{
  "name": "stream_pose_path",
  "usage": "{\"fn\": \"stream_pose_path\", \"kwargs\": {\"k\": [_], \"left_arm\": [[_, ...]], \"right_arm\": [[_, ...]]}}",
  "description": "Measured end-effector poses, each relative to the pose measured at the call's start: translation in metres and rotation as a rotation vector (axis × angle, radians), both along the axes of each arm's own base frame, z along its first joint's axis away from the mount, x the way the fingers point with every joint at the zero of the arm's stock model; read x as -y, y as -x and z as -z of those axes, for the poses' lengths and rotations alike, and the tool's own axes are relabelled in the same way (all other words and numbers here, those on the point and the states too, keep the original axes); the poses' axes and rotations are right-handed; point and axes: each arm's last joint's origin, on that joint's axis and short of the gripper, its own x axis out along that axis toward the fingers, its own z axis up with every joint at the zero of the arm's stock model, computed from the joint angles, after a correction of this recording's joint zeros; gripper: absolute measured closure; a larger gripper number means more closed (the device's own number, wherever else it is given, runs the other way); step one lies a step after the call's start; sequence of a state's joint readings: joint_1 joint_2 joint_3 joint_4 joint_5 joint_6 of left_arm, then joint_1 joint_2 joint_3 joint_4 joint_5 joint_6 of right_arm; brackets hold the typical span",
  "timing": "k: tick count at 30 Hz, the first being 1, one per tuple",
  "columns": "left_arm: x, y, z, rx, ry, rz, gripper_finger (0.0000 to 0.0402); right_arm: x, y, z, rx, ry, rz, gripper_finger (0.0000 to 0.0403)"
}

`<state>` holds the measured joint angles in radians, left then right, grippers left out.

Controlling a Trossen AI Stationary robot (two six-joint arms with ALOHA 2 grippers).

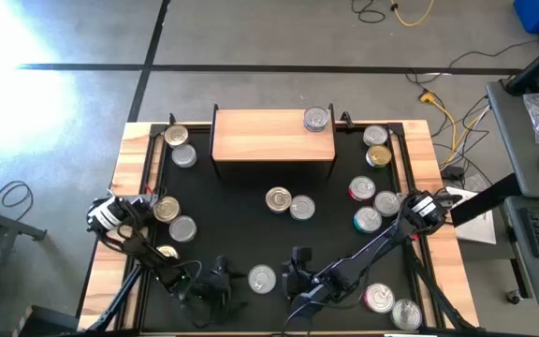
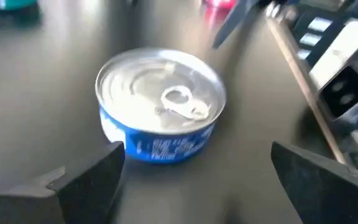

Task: Stack canned seafood by type on shelf
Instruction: Stack the blue tuna can on top of the other blue tuna can on the shelf

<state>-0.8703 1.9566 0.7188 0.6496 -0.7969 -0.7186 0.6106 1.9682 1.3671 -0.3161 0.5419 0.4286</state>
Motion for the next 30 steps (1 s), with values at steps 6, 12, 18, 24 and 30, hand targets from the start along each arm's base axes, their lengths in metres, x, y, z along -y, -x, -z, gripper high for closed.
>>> {"fn": "stream_pose_path", "kwargs": {"k": [6,12,18,24,30], "left_arm": [[-0.003,0.000,0.023,0.022,-0.153,-0.002,0.0008],[-0.005,-0.002,0.027,0.032,-0.219,-0.050,0.0008],[-0.018,-0.006,0.029,0.032,-0.180,-0.128,0.0008],[-0.012,-0.011,0.029,0.005,-0.170,-0.048,0.0008],[-0.005,-0.019,0.024,0.009,-0.137,-0.018,0.0008]], "right_arm": [[0.001,0.001,0.003,-0.012,-0.022,0.007,0.0019],[0.001,0.000,0.003,-0.011,-0.028,0.001,0.0019],[0.004,-0.002,0.003,-0.009,-0.029,0.010,0.0019],[0.007,-0.001,0.006,-0.017,-0.009,0.009,0.0019],[0.019,0.002,0.018,-0.054,0.009,0.041,0.0019]]}}
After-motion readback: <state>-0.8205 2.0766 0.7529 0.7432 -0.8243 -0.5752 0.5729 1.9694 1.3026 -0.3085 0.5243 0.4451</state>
